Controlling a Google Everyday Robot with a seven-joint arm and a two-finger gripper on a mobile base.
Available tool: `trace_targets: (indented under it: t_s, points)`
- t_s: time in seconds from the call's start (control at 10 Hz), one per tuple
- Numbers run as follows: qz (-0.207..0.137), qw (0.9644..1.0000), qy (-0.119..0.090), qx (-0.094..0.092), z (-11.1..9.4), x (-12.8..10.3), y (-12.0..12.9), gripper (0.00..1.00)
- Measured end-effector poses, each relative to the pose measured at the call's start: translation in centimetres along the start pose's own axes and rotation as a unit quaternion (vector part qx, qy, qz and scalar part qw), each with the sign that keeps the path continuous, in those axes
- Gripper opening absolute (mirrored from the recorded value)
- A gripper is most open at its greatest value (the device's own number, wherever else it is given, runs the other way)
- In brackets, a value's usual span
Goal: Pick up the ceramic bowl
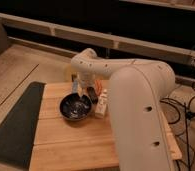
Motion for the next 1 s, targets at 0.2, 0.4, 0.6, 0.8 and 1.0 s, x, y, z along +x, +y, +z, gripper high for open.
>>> trace_targets:
  t_s: [0.2,0.4,0.6,0.8,1.0]
  points:
    - [-0.035,0.9992,-0.008,-0.019,1.3,-1.3,1.3,0.65]
    - [-0.055,0.9975,-0.008,-0.043,2.7,-1.9,1.9,0.65]
    - [-0.062,0.9962,0.002,-0.061,4.1,-1.7,2.1,0.65]
    - [-0.062,0.9943,0.025,-0.083,6.1,-1.0,2.0,0.65]
    - [-0.069,0.9914,0.048,-0.1,7.6,-0.6,2.4,0.63]
